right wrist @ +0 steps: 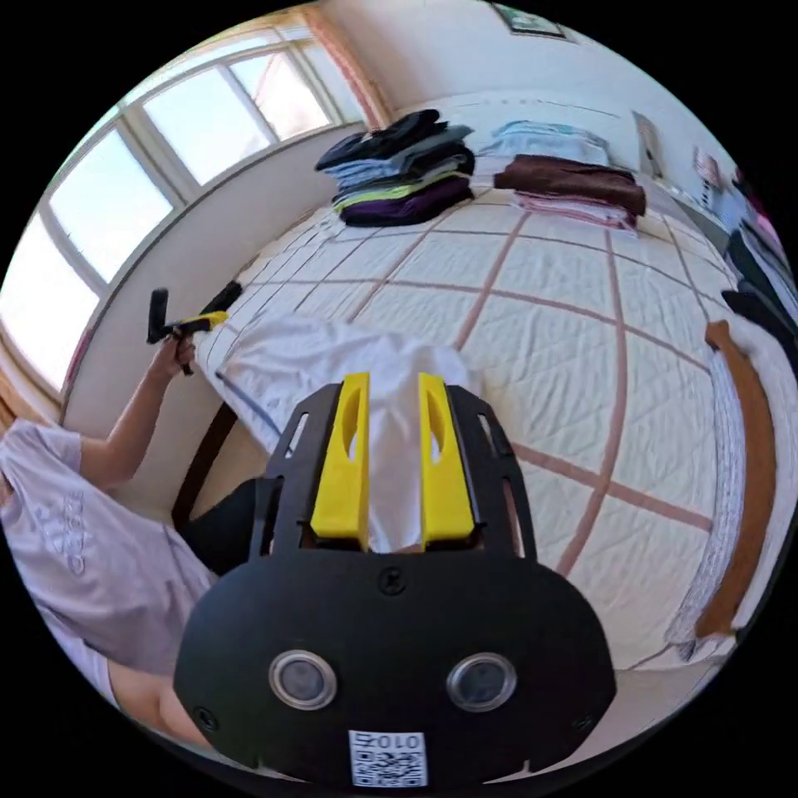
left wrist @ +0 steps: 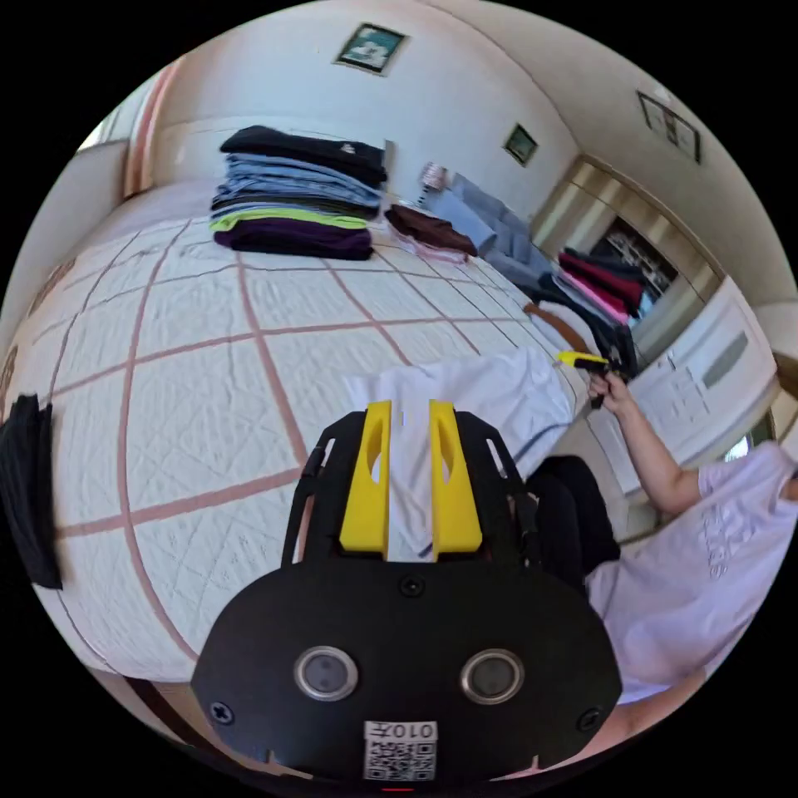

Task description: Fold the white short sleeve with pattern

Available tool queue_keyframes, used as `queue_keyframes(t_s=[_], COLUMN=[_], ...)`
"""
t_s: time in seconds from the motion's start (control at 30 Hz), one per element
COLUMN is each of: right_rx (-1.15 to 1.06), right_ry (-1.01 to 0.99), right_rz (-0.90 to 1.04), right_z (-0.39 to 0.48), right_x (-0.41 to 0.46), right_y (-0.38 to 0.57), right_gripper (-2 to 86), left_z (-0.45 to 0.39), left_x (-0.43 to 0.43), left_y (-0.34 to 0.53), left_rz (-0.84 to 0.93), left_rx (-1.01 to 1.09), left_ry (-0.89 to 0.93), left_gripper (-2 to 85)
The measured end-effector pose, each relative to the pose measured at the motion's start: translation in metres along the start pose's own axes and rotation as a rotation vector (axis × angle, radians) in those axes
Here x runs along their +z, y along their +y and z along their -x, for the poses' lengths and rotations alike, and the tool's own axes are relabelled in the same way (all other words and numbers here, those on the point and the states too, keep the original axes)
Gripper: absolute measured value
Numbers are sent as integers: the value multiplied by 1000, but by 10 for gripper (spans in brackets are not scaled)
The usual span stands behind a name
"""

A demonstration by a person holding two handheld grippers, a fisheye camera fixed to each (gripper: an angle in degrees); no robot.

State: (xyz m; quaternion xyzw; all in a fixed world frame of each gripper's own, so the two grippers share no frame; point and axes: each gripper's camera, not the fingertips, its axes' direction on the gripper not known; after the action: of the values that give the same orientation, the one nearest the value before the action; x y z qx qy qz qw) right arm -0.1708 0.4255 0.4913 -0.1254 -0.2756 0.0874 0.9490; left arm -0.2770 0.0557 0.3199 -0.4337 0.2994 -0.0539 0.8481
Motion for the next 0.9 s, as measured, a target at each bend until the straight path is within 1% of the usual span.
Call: queue_keyframes(t_s=[0.03, 0.1, 0.13, 0.17, 0.23, 0.27, 0.37, 0.47, 0.53, 0.6, 0.63, 0.73, 0.9], right_rx=[66, 151, 213, 269, 304, 320, 284, 271, 282, 302, 291, 241, 258], right_ry=[-53, -108, -113, -125, -157, -182, -206, -174, -211, -243, -244, -213, -129], right_rz=[-48, -89, -93, -85, -75, -52, 6, 42, 22, -6, -32, -9, 31], right_z=[-20, -47, -64, -79, -94, -100, -96, -91, -94, -99, -99, -91, -92], right_x=[-4, -4, 0, 5, 14, 21, 38, 48, 45, 35, 26, 17, 43], right_y=[-8, -13, -14, -13, -11, -10, -9, -8, -5, -3, -2, -6, -1], right_gripper=[121, 120, 120, 118, 111, 107, 86, 59, 49, 45, 44, 42, 41], left_z=[27, 55, 63, 66, 69, 69, 67, 71, 86, 99, 104, 102, 91], left_x=[4, 19, 31, 37, 63, 69, 88, 93, 85, 73, 66, 58, 82], left_y=[-11, -27, -36, -40, -54, -57, -61, -58, -50, -42, -38, -33, -14], left_rz=[-21, -4, 21, 39, 137, 158, 197, 167, 77, 13, -2, -7, -10], left_rx=[-106, -194, -212, -216, -209, -206, -190, -200, -255, -299, -311, -281, -268], left_ry=[41, 93, 82, 68, 57, 59, 66, 97, 192, 204, 199, 155, 69], left_gripper=[52, 52, 51, 49, 41, 39, 25, 13, 7, 5, 4, 3, 8])
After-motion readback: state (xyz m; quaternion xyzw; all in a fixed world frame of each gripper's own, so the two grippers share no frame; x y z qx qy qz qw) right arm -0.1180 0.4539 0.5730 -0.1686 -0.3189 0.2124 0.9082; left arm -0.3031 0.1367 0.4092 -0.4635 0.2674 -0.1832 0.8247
